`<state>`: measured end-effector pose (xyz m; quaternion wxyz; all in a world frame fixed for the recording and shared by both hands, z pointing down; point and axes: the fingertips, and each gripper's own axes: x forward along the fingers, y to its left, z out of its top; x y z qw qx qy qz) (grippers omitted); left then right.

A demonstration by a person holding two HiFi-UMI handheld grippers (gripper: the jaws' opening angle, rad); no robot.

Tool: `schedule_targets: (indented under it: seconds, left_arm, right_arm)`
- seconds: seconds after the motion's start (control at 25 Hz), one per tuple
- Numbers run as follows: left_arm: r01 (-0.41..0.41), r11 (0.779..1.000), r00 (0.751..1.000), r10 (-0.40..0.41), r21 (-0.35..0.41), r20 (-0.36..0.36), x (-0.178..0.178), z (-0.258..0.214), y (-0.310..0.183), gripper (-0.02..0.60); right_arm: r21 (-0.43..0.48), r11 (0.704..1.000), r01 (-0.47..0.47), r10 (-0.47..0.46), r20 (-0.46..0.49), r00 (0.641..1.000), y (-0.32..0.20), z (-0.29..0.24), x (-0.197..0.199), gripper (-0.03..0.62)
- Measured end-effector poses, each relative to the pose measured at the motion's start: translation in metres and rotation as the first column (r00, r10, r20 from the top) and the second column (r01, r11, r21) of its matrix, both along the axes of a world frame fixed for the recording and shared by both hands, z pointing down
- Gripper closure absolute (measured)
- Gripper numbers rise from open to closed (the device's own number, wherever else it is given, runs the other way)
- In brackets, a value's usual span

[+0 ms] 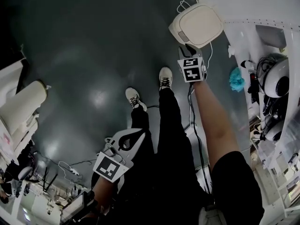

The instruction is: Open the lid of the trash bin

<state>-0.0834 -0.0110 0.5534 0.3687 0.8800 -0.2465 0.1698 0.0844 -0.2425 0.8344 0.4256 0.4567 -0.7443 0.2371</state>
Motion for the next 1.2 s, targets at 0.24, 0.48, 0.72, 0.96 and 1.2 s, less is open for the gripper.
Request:
schedule_targets:
  seconds: [0.24, 0.48, 0.72, 0.96, 1.2]
  left_arm:
    - [0.059, 0.996, 0.998, -0.061, -0.060, -0.030, 0.000, 0.022, 0.008, 0.581]
    - [-0.028, 0.997, 0.999, 0.029, -0.067, 0.025, -0.002, 0.037, 0.018, 0.580]
    - [-0.141, 0.988, 0.987, 0.146, -0.068, 0.073, 0.006, 0.049, 0.033, 0.580]
    - [-0.142, 0.987, 0.987, 0.146, -0.073, 0.066, 0.007, 0.053, 0.034, 0.580]
    - [-0.133, 0.988, 0.988, 0.139, -0.078, 0.068, 0.000, 0.058, 0.031, 0.580]
  right_arm:
    - [-0.061, 0.998, -0.011, 0.008, -0.050, 0.999, -0.016, 0.044, 0.000, 0.457]
    - [-0.100, 0.989, -0.112, 0.110, -0.026, 0.994, -0.030, 0.068, 0.002, 0.448]
    - [-0.137, 0.978, -0.160, 0.160, -0.011, 0.987, -0.033, 0.083, 0.002, 0.441]
    - [-0.154, 0.969, -0.192, 0.189, -0.034, 0.981, -0.032, 0.095, 0.003, 0.438]
    - [-0.144, 0.967, -0.212, 0.199, -0.100, 0.975, -0.032, 0.099, 0.003, 0.456]
